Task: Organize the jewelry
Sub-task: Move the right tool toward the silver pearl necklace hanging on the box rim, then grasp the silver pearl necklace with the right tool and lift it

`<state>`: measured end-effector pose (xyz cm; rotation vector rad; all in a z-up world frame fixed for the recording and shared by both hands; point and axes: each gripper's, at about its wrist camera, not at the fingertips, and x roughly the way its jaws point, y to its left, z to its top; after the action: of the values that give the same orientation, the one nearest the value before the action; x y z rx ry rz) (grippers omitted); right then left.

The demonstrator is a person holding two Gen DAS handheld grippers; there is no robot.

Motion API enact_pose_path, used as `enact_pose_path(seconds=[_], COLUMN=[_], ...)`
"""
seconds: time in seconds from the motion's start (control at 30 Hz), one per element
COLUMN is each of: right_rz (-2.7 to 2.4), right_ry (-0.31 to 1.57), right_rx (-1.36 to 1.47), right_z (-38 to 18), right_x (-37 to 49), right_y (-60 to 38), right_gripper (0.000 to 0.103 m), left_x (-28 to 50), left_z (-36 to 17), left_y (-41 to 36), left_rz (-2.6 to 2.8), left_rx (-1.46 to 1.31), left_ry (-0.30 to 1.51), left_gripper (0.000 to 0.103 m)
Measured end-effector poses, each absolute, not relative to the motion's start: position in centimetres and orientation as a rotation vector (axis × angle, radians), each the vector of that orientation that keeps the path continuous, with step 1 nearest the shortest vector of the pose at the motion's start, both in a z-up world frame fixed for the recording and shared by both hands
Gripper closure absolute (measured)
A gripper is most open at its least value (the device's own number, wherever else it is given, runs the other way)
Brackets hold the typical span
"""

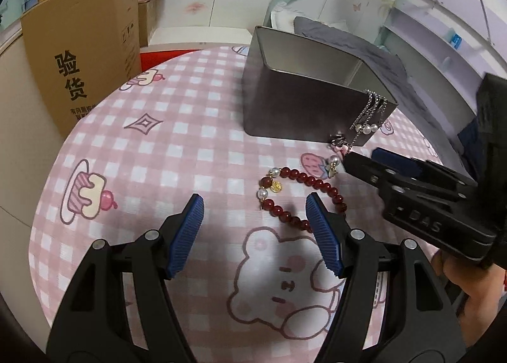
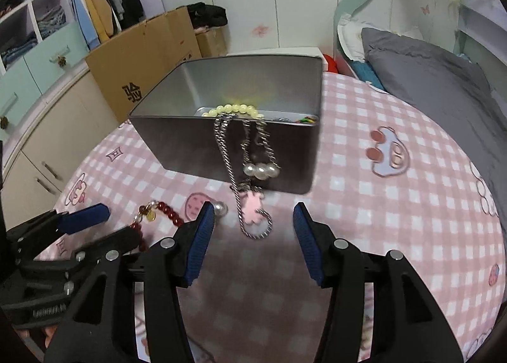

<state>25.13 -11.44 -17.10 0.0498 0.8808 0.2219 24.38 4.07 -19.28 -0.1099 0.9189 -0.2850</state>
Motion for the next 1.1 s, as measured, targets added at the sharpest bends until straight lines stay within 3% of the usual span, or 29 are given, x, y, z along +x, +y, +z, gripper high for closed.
enact_pose_path(seconds=[0.2, 0.3, 0.33, 0.43, 0.53, 1.1], right_rz=[0.197, 0.196, 0.208, 0.221, 0.255, 0.332], right_ry=[0.886, 0.885, 0.886, 0.884, 0.869, 0.723], right_rx=[0.014, -0.004, 0.004, -0.006, 0.022, 0.096], right_z=[-17.8, -17.9, -17.9, -18.0, -17.6, -11.0], right_x=[26.0, 25.9, 25.9, 25.8, 25.3, 23.1], right_y=[-10.7, -10.6, -10.7, -10.8, -11.2, -13.7], right_gripper=[0.056, 0.07, 0.081, 0.081, 0.095, 0.096], left_x=[24.9, 25.1, 25.1, 25.2, 25.2, 24.6], left_z=[-19.4, -19.5, -19.4, -19.4, -19.3, -18.1], left_y=[4.1, 3.9, 3.9, 3.8, 3.7, 3.2], left_rz=[-0.285, -0.28, -0.28, -0.276, -0.274, -0.28], left_rx=[-0.107, -0.098, -0.1, -0.099, -0.097, -0.094], left_ry=[0.921, 0.924, 0.924, 0.925, 0.928, 0.905], left_gripper=[0.037, 0.037, 0.037, 0.037, 0.037, 0.037])
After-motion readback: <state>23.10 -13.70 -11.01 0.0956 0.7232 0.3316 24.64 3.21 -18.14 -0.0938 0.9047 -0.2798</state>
